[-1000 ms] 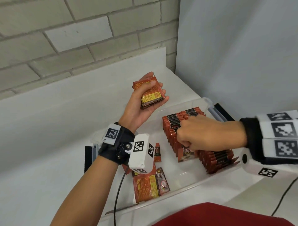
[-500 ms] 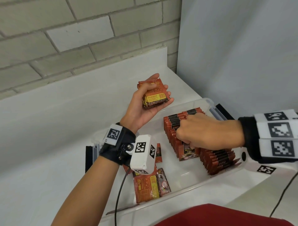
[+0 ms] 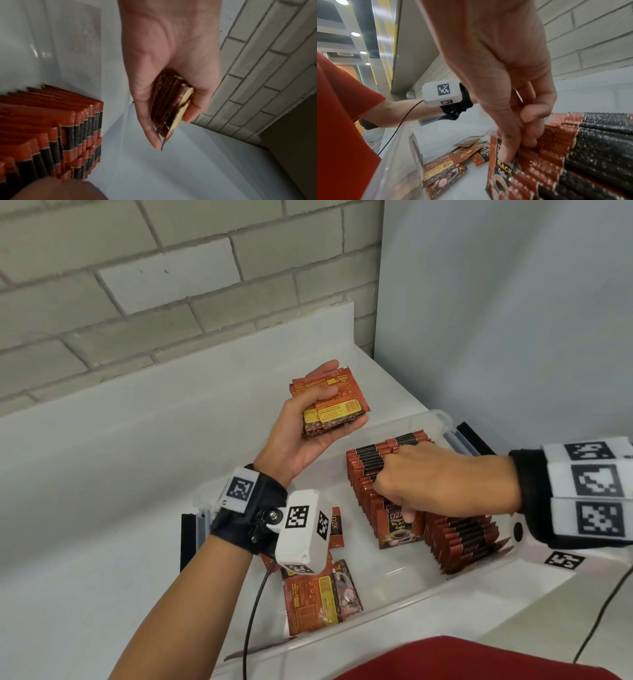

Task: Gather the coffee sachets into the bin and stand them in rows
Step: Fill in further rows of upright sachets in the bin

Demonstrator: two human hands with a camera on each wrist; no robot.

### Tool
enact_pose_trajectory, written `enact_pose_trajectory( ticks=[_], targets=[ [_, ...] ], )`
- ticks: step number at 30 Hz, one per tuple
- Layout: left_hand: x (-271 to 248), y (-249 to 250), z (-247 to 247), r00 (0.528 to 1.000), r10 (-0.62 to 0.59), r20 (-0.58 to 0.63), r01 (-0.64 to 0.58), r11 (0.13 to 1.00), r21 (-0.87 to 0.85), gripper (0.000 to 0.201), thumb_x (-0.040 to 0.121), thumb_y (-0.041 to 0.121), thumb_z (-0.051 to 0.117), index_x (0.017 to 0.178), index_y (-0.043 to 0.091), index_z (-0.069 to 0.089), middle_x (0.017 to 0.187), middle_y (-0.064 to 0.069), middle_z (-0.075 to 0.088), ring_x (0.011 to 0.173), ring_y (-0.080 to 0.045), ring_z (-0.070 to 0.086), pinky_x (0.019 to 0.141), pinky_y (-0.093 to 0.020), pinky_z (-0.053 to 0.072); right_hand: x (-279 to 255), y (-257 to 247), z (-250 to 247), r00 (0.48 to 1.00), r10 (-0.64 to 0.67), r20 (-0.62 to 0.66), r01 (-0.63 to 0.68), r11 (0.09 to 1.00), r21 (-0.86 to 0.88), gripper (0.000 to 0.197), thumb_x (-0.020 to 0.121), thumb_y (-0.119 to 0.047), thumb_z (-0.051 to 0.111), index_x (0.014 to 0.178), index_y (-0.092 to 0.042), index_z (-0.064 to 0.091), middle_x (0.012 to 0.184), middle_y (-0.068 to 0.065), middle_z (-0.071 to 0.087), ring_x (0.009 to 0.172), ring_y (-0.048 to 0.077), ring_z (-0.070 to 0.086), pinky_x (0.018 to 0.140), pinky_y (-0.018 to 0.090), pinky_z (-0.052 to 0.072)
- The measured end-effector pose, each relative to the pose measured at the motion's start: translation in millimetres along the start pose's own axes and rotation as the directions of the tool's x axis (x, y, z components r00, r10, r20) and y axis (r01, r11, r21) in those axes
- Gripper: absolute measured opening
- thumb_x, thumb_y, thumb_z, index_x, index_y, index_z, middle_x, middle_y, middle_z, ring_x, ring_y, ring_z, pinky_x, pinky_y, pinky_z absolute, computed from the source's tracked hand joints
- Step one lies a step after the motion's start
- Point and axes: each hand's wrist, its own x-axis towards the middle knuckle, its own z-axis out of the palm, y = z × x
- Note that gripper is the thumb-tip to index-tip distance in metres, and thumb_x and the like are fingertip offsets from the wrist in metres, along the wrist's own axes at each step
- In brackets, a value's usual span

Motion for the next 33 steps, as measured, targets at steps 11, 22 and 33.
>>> enact_pose_trajectory(
  ticks=[11,22,33],
  targets=[
    [0.4,-0.5,0.9,0.999,-0.001,0.053,-0.005,0.995,0.104,0.038,0.084,0.006,0.059,0.117,0.024,0.062,0.106,-0.005,0.07,0.096,-0.025,0.069,0.073,-0.037,0.058,-10.7,46.7,-21.7,0.949,0.29,-0.126,-0.149,0.761,0.631,0.038,0.068,-0.052,0.075,0.074,-0.016,0.063,0.069,-0.001,0.067,0.061,0.015,0.065,0.051,0.015,0.044],
    [-2.0,0.8,4.3,0.999,-0.038,0.039,0.032,0.99,0.136,0.03,0.088,0.031,0.059,0.113,0.016,0.066,0.104,-0.01,0.07,0.09,-0.021,0.068,0.071,-0.034,0.058,-1.2,63.8,-20.7,0.842,0.463,-0.276,0.146,0.297,0.944,0.019,0.085,-0.024,0.07,0.102,-0.017,0.064,0.072,-0.006,0.068,0.059,-0.001,0.059,0.057,0.017,0.046],
    [-3.5,0.7,7.4,0.99,-0.131,0.051,0.126,0.988,0.094,0.045,0.088,0.044,0.051,0.119,0.012,0.059,0.093,-0.014,0.068,0.074,-0.024,0.069,0.064,-0.037,0.059,-2.8,66.8,-24.4,0.738,0.45,-0.503,0.317,0.426,0.847,0.009,0.082,-0.011,0.071,0.091,-0.01,0.072,0.098,-0.001,0.073,0.093,0.007,0.068,0.086,0.014,0.051]
  ],
)
